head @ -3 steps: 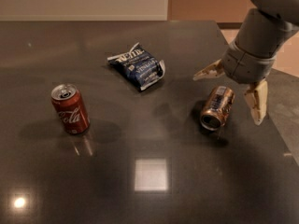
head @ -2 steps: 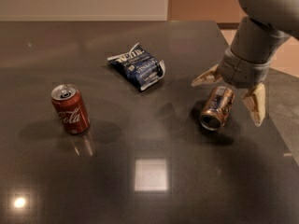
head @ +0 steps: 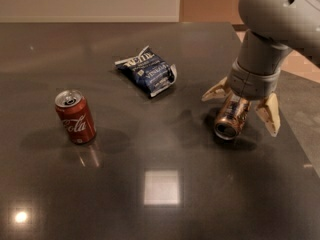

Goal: Pick orange can

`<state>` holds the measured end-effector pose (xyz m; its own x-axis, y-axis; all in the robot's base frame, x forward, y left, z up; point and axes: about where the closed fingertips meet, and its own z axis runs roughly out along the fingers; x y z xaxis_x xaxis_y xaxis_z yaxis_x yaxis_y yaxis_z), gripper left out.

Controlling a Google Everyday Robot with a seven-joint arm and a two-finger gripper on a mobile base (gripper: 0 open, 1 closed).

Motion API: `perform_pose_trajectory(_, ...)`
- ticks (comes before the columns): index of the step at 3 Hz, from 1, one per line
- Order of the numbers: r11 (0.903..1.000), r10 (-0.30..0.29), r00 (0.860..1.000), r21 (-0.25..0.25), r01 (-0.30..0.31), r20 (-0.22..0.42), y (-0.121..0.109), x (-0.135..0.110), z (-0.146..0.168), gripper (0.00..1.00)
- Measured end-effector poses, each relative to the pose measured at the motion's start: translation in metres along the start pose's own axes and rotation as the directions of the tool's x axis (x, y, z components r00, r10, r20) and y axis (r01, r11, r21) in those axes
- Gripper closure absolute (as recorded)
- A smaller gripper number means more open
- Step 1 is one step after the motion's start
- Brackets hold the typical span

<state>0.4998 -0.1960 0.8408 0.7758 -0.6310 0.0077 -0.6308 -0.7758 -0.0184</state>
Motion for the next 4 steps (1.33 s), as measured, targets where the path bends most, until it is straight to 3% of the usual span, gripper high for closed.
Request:
perform_pose_trajectory(2,0.9987,-0.042,0.999,-0.028,0.042,0.001,-0.007,0.0,0.006,0.42)
perform_pose_trajectory(4,0.9994,-0.024,0.999,-0.026,0.024,0.022,-0.017,0.0,-0.013,0.88)
